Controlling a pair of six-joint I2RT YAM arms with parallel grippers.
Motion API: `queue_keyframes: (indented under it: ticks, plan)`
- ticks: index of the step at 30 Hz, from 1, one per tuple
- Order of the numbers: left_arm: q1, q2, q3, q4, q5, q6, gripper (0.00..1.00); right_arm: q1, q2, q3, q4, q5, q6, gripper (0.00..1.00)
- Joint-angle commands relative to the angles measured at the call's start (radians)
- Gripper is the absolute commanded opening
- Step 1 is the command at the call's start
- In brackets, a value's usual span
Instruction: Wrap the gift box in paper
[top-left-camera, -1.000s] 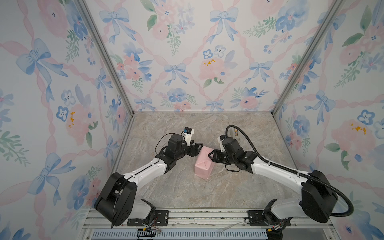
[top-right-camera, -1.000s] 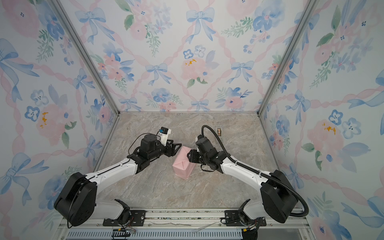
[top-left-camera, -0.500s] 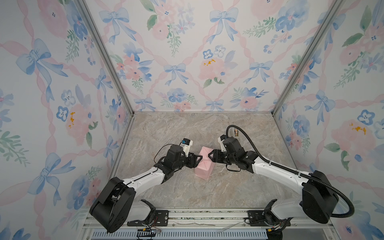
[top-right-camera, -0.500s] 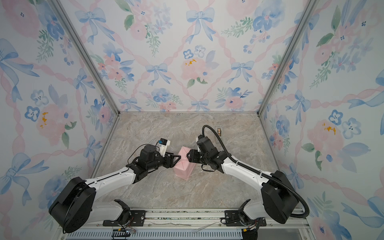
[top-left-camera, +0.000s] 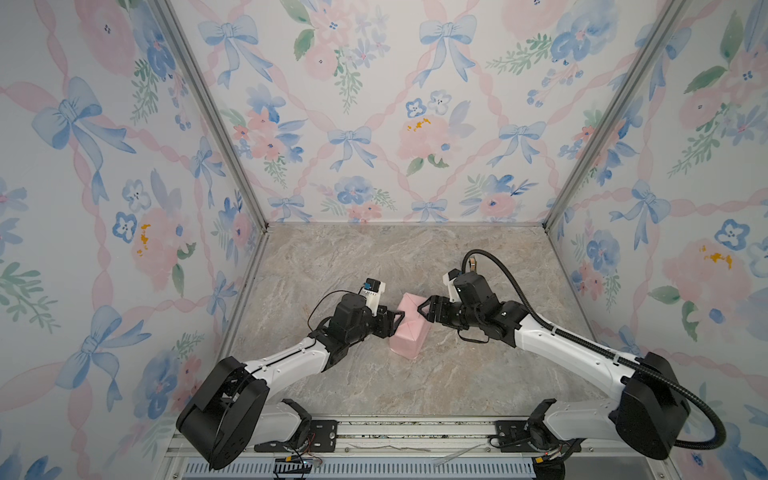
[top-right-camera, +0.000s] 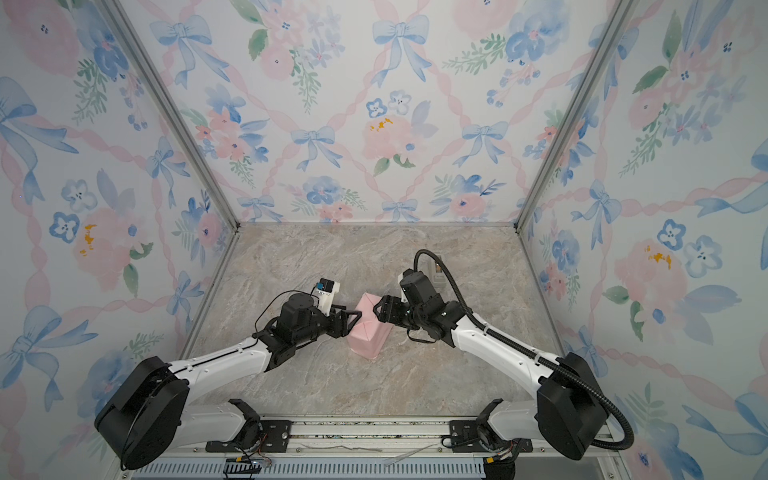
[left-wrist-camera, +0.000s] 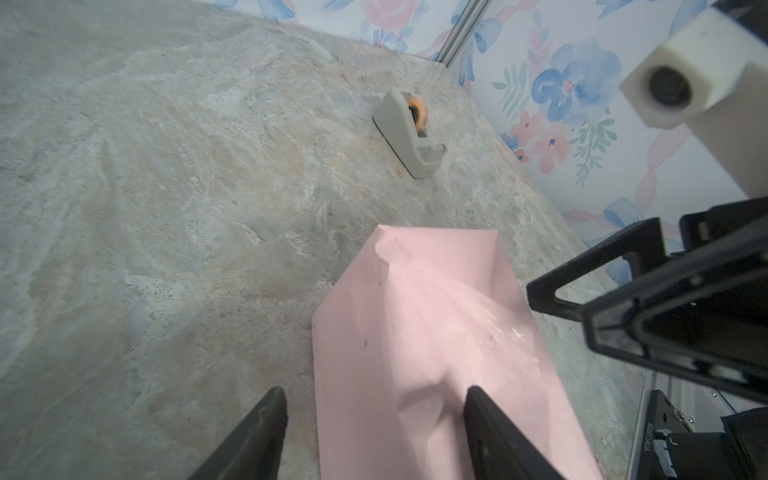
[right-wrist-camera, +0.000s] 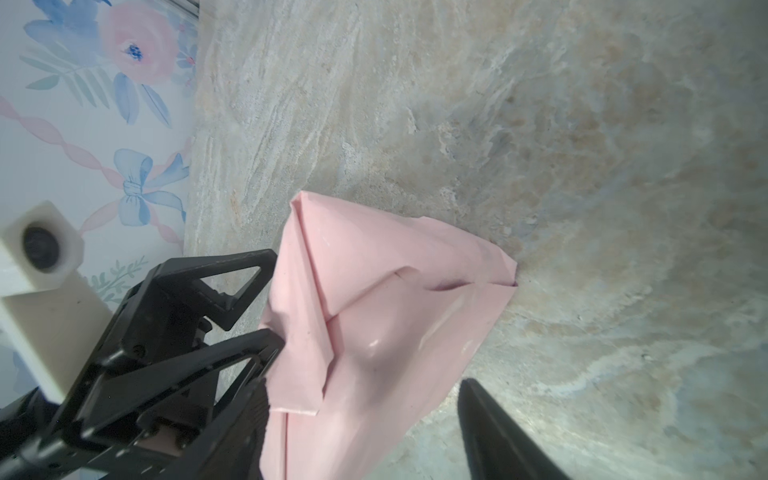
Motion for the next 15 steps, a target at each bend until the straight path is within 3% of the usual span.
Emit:
queue_keyframes:
  ticks: [1, 8, 15]
  plan:
    - [-0.022, 0.019, -0.009, -0.14, -0.016, 0.034, 0.69, 0.018, 0.043, 0.036, -0.017, -0.017, 0.012, 0.71]
    - [-0.015, -0.002, 0.034, -0.15, -0.024, -0.009, 0.78, 0.013, 0.103, 0.018, -0.048, 0.025, -0.013, 0.46]
    - [0.011, -0.002, 0.098, -0.145, 0.085, -0.092, 0.81, 0.008, 0.101, -0.005, -0.027, 0.018, -0.004, 0.38]
